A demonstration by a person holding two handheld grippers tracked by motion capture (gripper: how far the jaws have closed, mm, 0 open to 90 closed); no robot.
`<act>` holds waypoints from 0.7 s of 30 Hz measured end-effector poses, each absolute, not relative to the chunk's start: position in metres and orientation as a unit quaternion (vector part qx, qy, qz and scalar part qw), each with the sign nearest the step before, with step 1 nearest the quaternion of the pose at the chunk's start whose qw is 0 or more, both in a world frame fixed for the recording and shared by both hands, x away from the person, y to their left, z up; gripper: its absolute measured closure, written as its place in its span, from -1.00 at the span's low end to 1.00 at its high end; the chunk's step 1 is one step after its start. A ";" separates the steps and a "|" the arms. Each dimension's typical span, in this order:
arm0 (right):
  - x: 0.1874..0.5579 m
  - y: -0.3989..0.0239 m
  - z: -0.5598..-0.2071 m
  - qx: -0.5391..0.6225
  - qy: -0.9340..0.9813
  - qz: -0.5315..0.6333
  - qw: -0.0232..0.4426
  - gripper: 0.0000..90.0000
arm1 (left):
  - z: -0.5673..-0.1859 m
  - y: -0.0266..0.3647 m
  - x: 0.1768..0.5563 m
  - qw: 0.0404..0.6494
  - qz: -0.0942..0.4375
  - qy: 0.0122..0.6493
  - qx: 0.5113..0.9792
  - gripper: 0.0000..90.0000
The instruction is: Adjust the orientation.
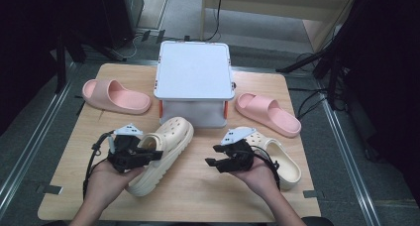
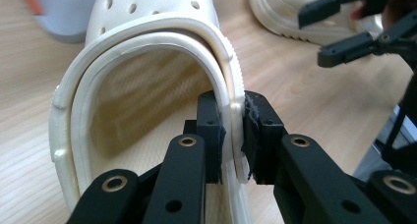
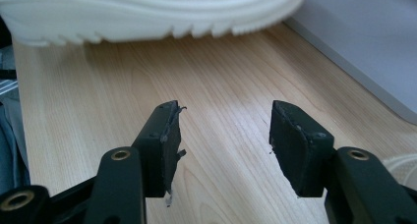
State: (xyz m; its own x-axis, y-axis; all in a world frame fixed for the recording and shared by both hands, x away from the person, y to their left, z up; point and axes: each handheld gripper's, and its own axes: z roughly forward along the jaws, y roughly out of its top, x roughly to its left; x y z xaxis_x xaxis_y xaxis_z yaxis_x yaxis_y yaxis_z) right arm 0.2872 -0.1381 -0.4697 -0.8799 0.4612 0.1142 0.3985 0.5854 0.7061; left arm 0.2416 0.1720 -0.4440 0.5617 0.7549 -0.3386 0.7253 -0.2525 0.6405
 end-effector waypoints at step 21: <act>0.281 -0.138 -0.480 0.266 0.883 0.385 0.039 0.04 | -0.471 0.127 0.250 0.364 -0.019 0.393 0.844 0.46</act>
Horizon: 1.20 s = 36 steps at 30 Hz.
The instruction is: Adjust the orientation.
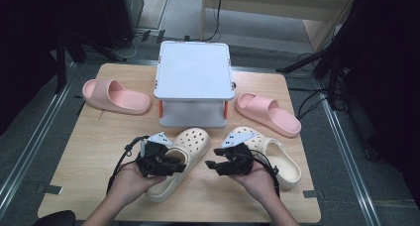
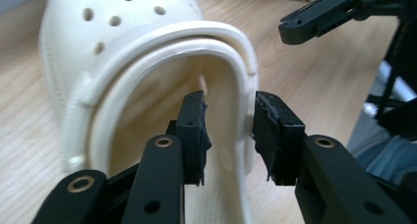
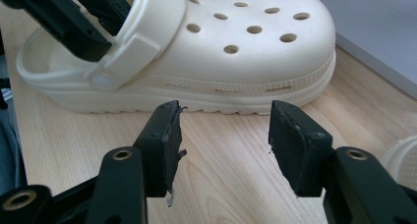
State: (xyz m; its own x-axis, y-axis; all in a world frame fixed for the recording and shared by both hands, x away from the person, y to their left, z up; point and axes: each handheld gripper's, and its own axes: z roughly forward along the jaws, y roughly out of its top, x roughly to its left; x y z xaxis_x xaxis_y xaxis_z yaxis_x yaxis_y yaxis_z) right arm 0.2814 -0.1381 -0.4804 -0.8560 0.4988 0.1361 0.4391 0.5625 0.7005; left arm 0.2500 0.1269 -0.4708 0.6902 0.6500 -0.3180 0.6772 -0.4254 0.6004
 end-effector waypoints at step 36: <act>0.291 -0.093 -0.498 0.289 0.881 0.375 0.018 0.94 | -0.487 0.192 0.273 0.351 -0.010 0.441 0.826 0.99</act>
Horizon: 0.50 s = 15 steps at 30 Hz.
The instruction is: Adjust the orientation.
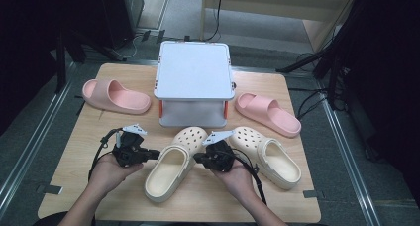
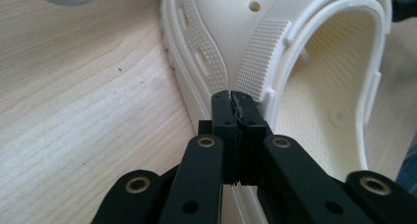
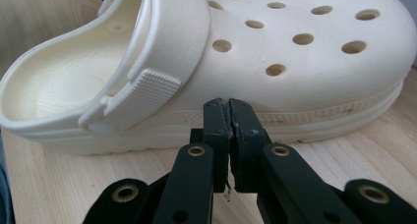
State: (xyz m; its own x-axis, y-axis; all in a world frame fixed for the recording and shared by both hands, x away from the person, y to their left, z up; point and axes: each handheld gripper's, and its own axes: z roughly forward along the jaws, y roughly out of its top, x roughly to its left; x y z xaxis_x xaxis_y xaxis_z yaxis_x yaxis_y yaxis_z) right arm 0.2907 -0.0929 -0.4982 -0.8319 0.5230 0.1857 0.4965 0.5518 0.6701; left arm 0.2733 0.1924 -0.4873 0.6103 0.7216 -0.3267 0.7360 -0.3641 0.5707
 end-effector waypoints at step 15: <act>0.311 -0.080 -0.498 0.281 0.884 0.374 0.017 0.94 | -0.490 0.199 0.253 0.371 -0.022 0.457 0.808 0.99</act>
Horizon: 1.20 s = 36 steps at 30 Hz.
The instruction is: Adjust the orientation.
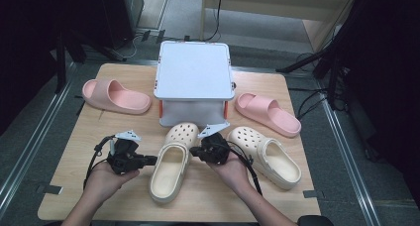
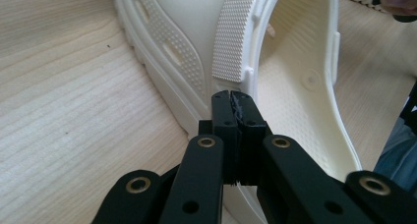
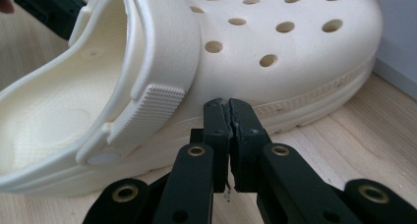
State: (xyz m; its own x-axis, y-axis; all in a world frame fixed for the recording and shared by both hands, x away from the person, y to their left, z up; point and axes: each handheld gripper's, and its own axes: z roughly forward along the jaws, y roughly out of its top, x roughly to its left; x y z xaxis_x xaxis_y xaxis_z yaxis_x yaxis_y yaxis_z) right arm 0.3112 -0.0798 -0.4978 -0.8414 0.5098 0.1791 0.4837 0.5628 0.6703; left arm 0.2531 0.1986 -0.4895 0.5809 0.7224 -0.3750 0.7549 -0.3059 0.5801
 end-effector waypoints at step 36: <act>0.301 -0.132 -0.466 0.312 0.858 0.409 0.006 0.56 | -0.471 0.213 0.264 0.423 -0.033 0.434 0.795 0.15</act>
State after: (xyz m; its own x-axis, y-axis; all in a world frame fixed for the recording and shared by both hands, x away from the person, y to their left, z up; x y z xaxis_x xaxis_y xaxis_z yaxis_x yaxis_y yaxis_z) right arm 0.3014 -0.1321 -0.4663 -0.8050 0.5405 0.2446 0.5303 0.4708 0.7051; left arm 0.2641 0.2129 -0.4715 0.6211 0.6623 -0.4190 0.7175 -0.2654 0.6440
